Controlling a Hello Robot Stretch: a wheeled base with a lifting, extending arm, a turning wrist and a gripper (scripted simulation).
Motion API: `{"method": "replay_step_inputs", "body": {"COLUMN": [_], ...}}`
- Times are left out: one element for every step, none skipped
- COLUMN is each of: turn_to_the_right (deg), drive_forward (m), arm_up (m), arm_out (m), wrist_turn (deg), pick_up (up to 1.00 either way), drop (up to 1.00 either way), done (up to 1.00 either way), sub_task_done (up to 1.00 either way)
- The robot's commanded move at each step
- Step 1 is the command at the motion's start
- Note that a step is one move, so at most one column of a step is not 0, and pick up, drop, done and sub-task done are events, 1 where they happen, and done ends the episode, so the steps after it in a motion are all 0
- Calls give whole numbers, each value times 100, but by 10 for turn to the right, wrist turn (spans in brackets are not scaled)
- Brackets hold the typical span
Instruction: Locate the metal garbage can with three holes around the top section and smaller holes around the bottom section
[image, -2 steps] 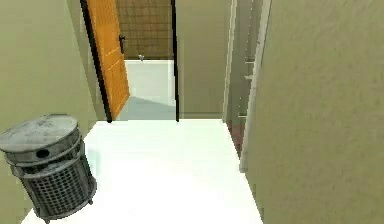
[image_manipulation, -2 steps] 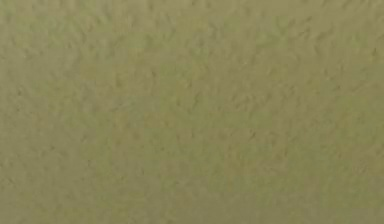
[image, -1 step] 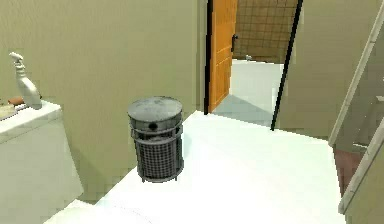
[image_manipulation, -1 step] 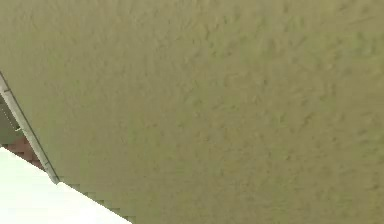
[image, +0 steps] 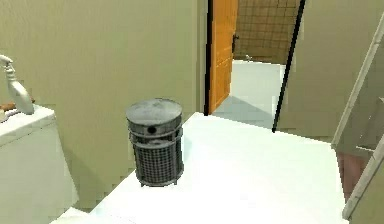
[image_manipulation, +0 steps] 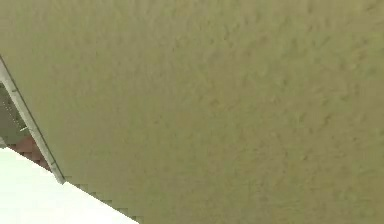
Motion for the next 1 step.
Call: {"method": "replay_step_inputs", "body": {"turn_to_the_right": [240], "drive_forward": [0], "arm_up": [0], "arm_out": [0], "wrist_turn": [0], "pick_up": [0], "drop": [0], "done": [0], "sub_task_done": [0]}}
